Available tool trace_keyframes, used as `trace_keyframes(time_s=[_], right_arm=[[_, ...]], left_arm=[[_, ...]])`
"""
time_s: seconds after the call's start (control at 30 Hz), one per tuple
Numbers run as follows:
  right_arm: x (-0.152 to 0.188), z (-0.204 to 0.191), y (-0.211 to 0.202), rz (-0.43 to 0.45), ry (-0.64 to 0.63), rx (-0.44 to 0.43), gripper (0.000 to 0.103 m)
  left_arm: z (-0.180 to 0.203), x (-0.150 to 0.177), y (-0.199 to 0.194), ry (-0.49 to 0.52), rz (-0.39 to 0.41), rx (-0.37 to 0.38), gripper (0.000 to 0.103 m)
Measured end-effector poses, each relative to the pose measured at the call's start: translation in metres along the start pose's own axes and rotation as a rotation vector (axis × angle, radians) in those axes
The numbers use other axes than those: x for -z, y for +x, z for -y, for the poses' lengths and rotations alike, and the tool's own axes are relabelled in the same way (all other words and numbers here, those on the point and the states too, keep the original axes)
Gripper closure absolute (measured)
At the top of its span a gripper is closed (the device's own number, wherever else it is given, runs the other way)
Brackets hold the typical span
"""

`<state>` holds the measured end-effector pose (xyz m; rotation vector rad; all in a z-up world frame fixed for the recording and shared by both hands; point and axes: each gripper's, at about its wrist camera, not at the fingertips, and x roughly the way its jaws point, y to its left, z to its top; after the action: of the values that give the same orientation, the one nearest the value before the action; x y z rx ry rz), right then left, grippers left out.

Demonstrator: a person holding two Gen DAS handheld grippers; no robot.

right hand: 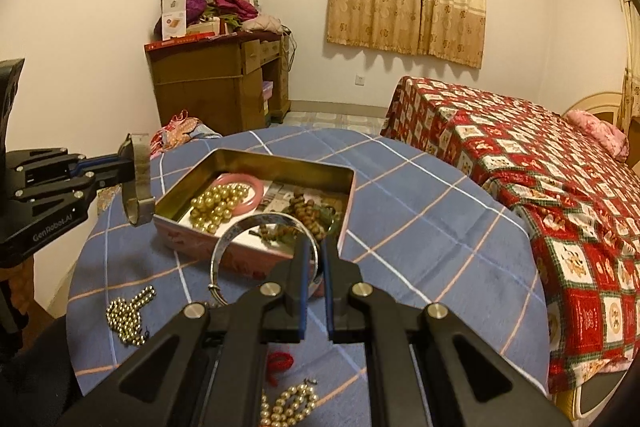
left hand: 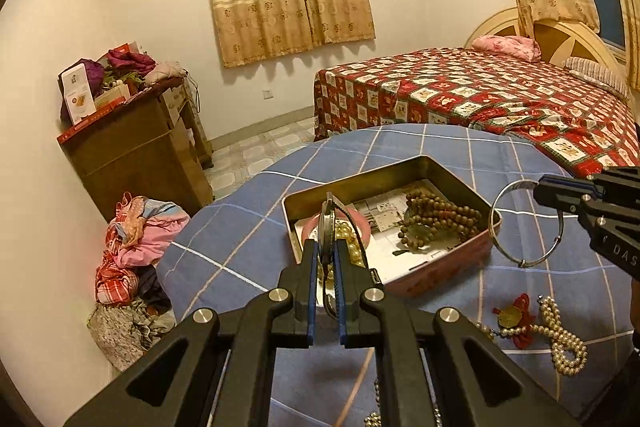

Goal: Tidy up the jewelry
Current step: 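Carry both silver bangles over the pink tin and lower them inside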

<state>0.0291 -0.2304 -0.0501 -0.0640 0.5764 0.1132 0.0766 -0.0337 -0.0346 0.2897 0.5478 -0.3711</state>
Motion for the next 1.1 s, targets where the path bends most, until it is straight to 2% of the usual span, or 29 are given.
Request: trace_keyframes(time_s=[1.1], right_arm=[[-0.04,0.011,0.034,0.002,-0.022,0.031,0.095]], left_arm=[[-0.002,-0.037,0.035,0.065,0.003,-0.047,0.097]])
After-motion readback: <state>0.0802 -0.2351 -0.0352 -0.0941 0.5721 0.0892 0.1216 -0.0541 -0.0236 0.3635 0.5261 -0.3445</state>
